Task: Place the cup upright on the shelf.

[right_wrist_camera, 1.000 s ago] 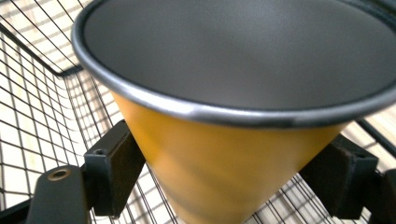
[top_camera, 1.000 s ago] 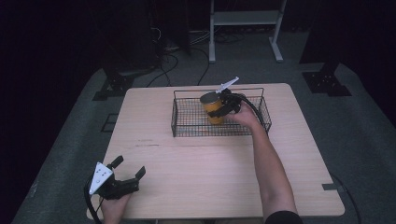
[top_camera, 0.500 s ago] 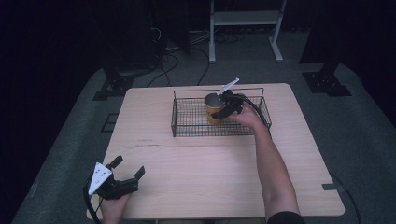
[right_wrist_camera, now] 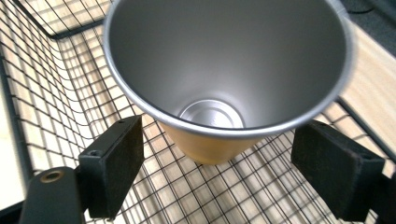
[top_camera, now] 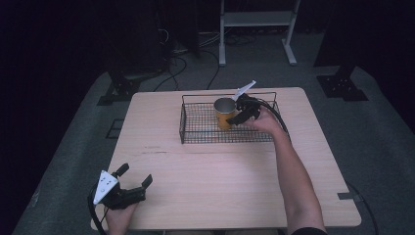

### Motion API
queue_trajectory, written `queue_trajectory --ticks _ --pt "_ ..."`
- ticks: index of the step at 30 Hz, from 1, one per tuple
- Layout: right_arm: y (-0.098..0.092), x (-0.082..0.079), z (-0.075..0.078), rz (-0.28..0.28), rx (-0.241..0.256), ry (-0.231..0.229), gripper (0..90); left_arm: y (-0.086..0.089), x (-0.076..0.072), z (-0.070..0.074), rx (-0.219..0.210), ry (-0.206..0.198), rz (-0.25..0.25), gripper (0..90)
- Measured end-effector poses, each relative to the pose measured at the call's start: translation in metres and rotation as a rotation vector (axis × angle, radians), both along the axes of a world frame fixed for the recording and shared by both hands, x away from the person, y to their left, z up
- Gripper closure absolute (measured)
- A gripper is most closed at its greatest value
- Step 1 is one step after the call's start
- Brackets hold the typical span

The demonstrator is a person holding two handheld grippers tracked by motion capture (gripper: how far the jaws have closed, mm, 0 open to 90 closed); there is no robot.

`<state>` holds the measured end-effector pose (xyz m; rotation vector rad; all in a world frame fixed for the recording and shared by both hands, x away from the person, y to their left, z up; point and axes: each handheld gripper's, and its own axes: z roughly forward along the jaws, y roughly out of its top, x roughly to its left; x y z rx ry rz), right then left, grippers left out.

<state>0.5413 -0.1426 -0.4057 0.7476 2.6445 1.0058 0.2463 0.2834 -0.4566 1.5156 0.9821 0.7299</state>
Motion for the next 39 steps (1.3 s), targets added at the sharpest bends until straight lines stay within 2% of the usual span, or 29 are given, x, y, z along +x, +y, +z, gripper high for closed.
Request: queue_trajectory --ticks 7,8,9,10,11,14,17,19,20,24,28,31,32,33,34,38,39 --pt "-0.017 -0.01 0.012 -0.01 -0.01 0.0 15.9 0.0 0.0 0.0 0.001 -0.001 0.003 0.1" --pt "-0.026 -0.015 0.014 -0.02 0.001 -0.022 16.1 0.0 0.0 0.0 0.001 -0.002 0.002 0.1" --pt "-0.026 -0.015 0.014 -0.02 0.001 -0.022 16.1 0.0 0.0 0.0 0.001 -0.002 0.002 0.1" --pt "-0.035 -0.018 0.014 -0.035 0.026 -0.015 16.1 0.0 0.0 0.0 0.004 -0.002 0.003 0.1" --pt "-0.035 -0.018 0.014 -0.035 0.026 -0.015 16.1 0.0 0.0 0.0 0.004 -0.002 0.003 0.1" --pt "-0.049 -0.028 0.015 -0.044 0.06 -0.042 16.1 -0.001 0.0 0.0 0.008 -0.001 0.001 0.1" --pt "-0.054 -0.033 0.017 -0.044 0.07 -0.051 16.1 -0.002 0.001 0.0 0.011 0.001 -0.001 0.1" --pt "-0.059 -0.038 0.02 -0.044 0.089 -0.064 16.2 -0.003 0.001 0.0 0.013 0.001 -0.002 0.1" --pt "-0.064 -0.044 0.022 -0.046 0.116 -0.073 16.2 -0.004 0.001 0.0 0.014 0.001 -0.001 0.1" --pt "-0.07 -0.05 0.025 -0.048 0.141 -0.079 16.2 -0.004 0.001 0.0 0.011 0.0 0.0 0.1" --pt "-0.079 -0.065 0.029 -0.048 0.179 -0.093 16.2 -0.007 0.003 0.0 0.015 0.004 -0.003 0.1" --pt "-0.083 -0.069 0.03 -0.044 0.184 -0.081 16.2 -0.008 0.003 0.0 0.02 0.004 -0.006 0.1" --pt "-0.085 -0.074 0.031 -0.046 0.197 -0.105 16.6 -0.008 0.002 0.0 0.021 0.003 -0.005 0.1" --pt "-0.087 -0.077 0.03 -0.046 0.207 -0.104 17.0 -0.008 0.002 0.0 0.02 0.003 -0.005 0.1" --pt "-0.09 -0.08 0.03 -0.046 0.21 -0.08 16.9 -0.008 0.002 0.0 0.021 0.004 -0.005 0.1" --pt "-0.096 -0.091 0.027 -0.05 0.228 -0.096 17.0 -0.008 0.003 0.0 0.026 0.002 -0.006 0.1" --pt "-0.097 -0.092 0.027 -0.047 0.229 -0.081 17.0 -0.008 0.003 0.0 0.026 0.002 -0.006 0.1"
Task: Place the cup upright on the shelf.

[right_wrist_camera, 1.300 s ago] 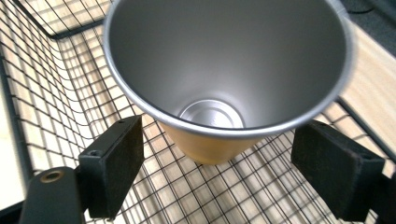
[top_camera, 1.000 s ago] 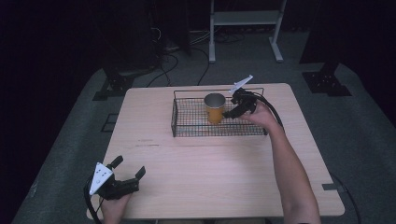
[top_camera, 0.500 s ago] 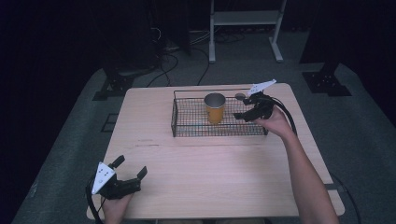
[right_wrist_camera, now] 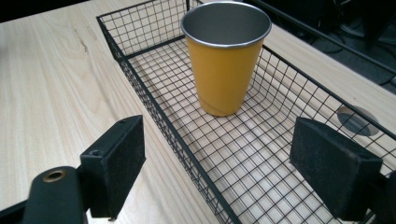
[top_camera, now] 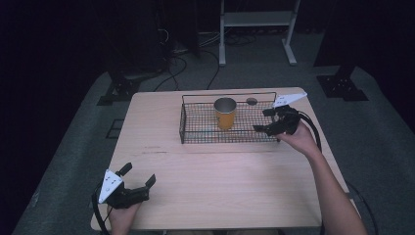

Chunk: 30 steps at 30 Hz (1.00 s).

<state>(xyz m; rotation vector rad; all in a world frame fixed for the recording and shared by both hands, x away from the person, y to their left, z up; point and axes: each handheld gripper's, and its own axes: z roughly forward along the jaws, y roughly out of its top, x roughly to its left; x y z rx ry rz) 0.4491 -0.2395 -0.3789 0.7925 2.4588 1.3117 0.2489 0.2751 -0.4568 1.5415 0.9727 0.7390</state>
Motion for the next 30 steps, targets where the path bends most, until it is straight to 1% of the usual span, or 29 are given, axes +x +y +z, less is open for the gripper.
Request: queue_trajectory --ticks 1,2,4,6,7,8,10,12,13,14,15,18,19,21,23,25,28,30 --pt "-0.001 -0.002 -0.001 0.0 0.001 0.003 17.0 0.0 0.0 -0.001 0.001 0.001 -0.002 0.1" --pt "-0.002 -0.006 -0.001 -0.007 0.008 -0.015 17.2 0.0 0.0 -0.001 0.002 0.003 -0.003 0.1" --pt "-0.004 -0.009 -0.002 -0.009 0.014 -0.023 17.5 0.0 0.0 -0.001 0.002 0.002 -0.003 0.1" --pt "-0.007 -0.012 -0.004 -0.006 0.019 0.0 17.4 0.0 0.0 -0.001 -0.001 0.001 -0.003 0.1" --pt "-0.01 -0.017 -0.007 -0.018 0.025 -0.017 17.6 0.001 0.0 -0.001 0.001 0.001 -0.003 0.1" --pt "-0.01 -0.017 -0.007 -0.018 0.025 -0.017 17.6 0.001 0.0 -0.001 0.001 0.001 -0.003 0.1" --pt "-0.013 -0.021 -0.01 -0.013 0.022 0.005 17.2 0.001 -0.001 -0.001 0.003 0.001 -0.003 0.1" --pt "-0.014 -0.023 -0.011 -0.015 0.027 0.001 17.3 0.002 -0.001 0.0 0.002 0.001 -0.001 0.1" --pt "-0.015 -0.026 -0.012 -0.02 0.032 -0.014 17.3 0.002 -0.002 0.0 0.002 0.001 0.001 0.1" --pt "-0.016 -0.027 -0.013 -0.019 0.036 -0.008 17.3 0.002 -0.002 0.0 0.001 0.0 0.002 0.1" --pt "-0.017 -0.031 -0.014 -0.015 0.035 -0.012 17.3 0.002 -0.002 0.0 0.001 -0.001 0.003 0.1" --pt "-0.018 -0.034 -0.014 -0.01 0.036 -0.003 17.0 0.002 -0.002 0.0 0.002 0.0 0.003 0.1" --pt "-0.02 -0.039 -0.014 -0.015 0.053 -0.021 17.2 0.002 -0.003 0.0 0.003 0.0 0.002 0.1" --pt "-0.023 -0.044 -0.015 -0.016 0.058 -0.021 17.1 0.001 -0.003 -0.001 0.005 0.001 0.001 0.1" --pt "-0.025 -0.046 -0.016 -0.013 0.055 -0.003 16.8 0.001 -0.003 -0.001 0.005 0.001 0.0 0.1" --pt "-0.028 -0.051 -0.018 -0.019 0.067 -0.016 17.0 0.001 -0.003 -0.001 0.006 0.0 0.0 0.1" --pt "-0.03 -0.054 -0.02 -0.02 0.07 -0.014 17.0 0.002 -0.003 0.0 0.006 -0.001 0.001 0.1" --pt "-0.032 -0.057 -0.022 -0.017 0.066 0.002 16.9 0.002 -0.003 -0.001 0.007 -0.001 0.002 0.1"
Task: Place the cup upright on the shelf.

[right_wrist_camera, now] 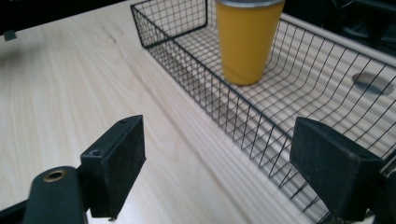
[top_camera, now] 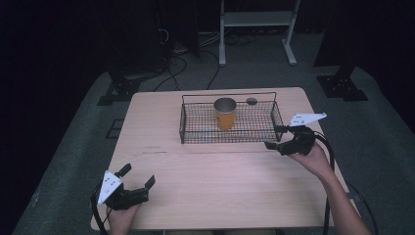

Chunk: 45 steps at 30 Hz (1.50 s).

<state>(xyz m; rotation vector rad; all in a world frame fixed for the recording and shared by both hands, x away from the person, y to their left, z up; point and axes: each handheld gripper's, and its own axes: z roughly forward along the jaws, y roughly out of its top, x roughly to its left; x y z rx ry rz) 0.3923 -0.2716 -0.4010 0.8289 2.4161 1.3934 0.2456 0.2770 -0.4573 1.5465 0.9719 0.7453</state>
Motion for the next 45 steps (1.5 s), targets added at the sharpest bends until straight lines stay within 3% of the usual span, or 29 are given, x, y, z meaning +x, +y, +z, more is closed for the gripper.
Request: queue_trajectory --ticks 4,6,7,45 --pt "-0.004 -0.006 -0.005 -0.009 0.014 -0.005 17.0 -0.001 0.0 0.0 -0.002 -0.002 0.0 0.1" --pt "-0.006 -0.008 -0.008 -0.009 0.016 0.014 16.8 -0.001 0.0 0.0 -0.002 0.0 -0.002 0.1" --pt "-0.008 -0.011 -0.009 -0.017 0.024 -0.001 16.9 -0.001 0.0 0.0 -0.002 0.0 -0.003 0.1" --pt "-0.031 -0.041 -0.041 -0.056 0.035 0.042 16.9 -0.001 -0.001 0.0 -0.001 -0.007 0.0 0.1"
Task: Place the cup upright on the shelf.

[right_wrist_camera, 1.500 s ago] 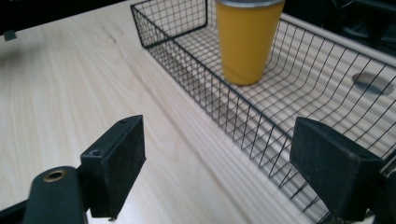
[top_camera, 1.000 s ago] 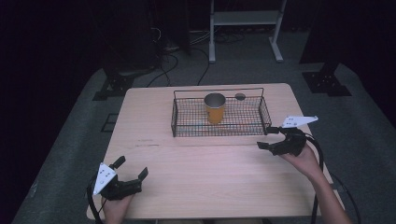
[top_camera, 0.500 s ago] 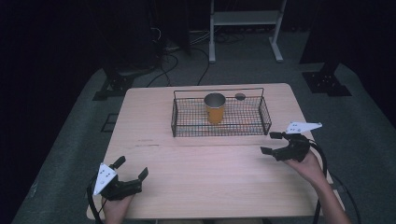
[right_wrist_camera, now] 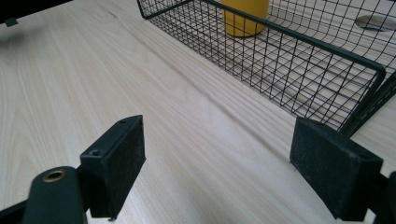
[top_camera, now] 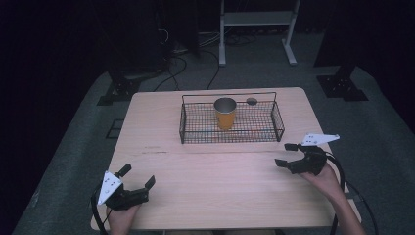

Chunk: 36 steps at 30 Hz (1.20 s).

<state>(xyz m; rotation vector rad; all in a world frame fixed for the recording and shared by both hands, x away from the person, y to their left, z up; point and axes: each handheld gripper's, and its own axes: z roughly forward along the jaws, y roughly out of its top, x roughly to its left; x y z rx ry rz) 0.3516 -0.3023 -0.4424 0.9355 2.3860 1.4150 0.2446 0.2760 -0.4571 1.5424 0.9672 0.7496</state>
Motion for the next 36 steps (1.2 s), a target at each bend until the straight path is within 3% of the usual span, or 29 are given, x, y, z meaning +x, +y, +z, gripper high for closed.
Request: queue_trajectory --ticks 36 --pt "-0.021 -0.029 -0.02 -0.038 0.011 0.025 17.0 0.0 0.0 0.0 0.002 0.005 0.0 0.1"
